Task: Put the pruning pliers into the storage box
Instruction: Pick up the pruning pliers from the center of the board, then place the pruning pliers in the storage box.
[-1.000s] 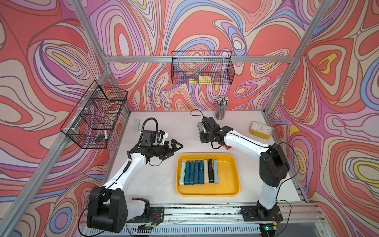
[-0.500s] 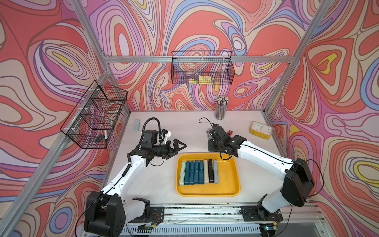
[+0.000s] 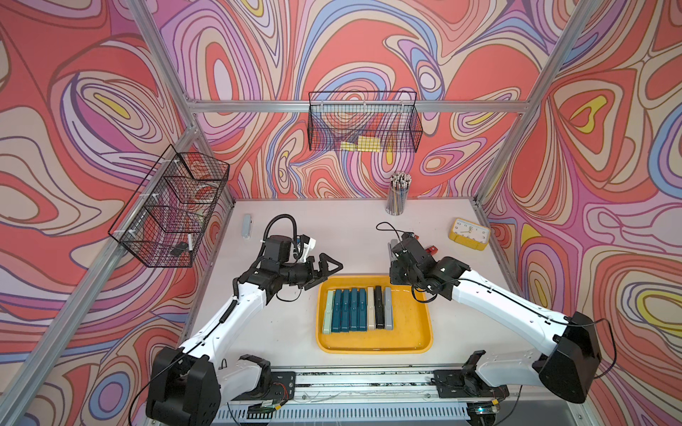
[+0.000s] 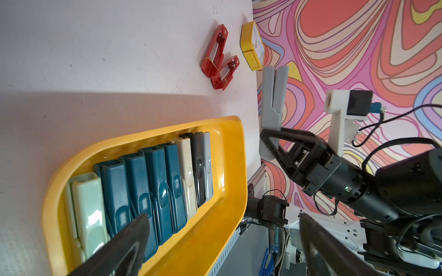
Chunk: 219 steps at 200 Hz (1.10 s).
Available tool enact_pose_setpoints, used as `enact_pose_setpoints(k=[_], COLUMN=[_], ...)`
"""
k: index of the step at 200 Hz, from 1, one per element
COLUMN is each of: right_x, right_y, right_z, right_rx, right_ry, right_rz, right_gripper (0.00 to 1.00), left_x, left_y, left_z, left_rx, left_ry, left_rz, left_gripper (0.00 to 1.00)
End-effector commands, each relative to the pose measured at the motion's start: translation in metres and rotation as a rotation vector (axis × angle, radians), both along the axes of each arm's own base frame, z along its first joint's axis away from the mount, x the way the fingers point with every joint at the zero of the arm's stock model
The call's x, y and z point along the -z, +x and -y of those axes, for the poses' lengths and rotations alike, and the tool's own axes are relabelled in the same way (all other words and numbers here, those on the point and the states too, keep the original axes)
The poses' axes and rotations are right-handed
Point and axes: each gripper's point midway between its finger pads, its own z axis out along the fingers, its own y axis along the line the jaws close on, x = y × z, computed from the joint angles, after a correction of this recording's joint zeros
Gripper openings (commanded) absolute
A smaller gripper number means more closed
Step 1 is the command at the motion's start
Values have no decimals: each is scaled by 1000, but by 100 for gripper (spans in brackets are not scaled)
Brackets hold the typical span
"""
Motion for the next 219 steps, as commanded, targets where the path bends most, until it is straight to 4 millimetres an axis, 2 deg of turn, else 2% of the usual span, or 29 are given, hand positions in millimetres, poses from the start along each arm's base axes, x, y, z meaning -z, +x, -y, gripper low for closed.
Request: enact_pose_setpoints(k=[1,66,172,219], right_x=[3,13,28,45], right_y=[-9,-29,-60,-72], right_z=[6,8,5,5], right_rx=[36,44,53,70], right_ry=[7,4,-7,-18], right_rz=[-8,-42,-77,-95], right_gripper=[0,0,0,0], left_x=[2,12,14,25], left_y=[-3,-20,-32,-40], left_z=[1,-1,5,5], left_rx=[-5,2,16,16], left_ry=[1,20,29,40], left_rz=[5,-25,-39,-64], left_gripper=[99,99,99,99])
